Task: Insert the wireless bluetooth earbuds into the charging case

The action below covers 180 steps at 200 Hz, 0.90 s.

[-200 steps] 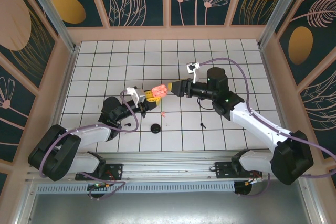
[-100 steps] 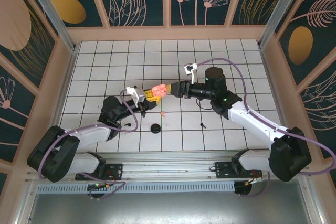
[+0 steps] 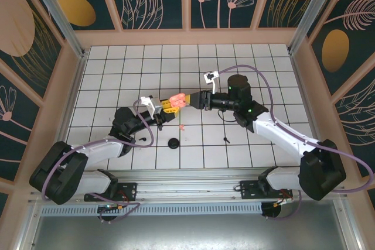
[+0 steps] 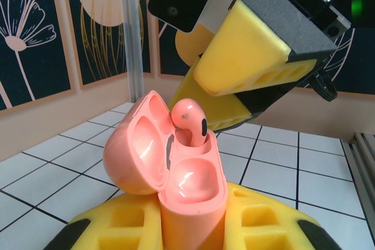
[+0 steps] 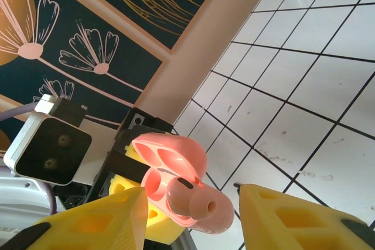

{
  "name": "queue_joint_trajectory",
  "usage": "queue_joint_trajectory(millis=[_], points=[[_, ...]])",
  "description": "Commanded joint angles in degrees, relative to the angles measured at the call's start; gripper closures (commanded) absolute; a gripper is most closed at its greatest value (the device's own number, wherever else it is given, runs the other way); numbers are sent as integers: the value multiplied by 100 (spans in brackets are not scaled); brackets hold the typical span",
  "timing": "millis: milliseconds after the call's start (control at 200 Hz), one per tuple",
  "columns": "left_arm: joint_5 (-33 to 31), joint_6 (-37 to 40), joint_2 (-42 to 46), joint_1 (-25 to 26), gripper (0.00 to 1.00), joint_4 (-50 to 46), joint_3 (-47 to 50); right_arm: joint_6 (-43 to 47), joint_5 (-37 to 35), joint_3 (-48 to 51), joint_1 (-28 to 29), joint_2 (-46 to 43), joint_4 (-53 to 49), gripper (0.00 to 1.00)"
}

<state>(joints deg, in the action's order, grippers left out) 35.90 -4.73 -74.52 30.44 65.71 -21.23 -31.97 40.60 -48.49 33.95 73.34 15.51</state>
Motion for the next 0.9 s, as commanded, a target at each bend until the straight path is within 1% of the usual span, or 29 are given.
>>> queue_joint_trajectory(millis=[0, 400, 896], points=[[-46, -9, 88, 37, 88, 73, -92, -11, 167, -132, 48, 31, 277, 57], [-243, -55, 52, 41, 88, 51, -105, -3, 185, -59, 83, -100, 310, 63], [-302, -37, 52, 35, 88, -24, -132, 57, 112, -39, 156, -134, 158, 65]])
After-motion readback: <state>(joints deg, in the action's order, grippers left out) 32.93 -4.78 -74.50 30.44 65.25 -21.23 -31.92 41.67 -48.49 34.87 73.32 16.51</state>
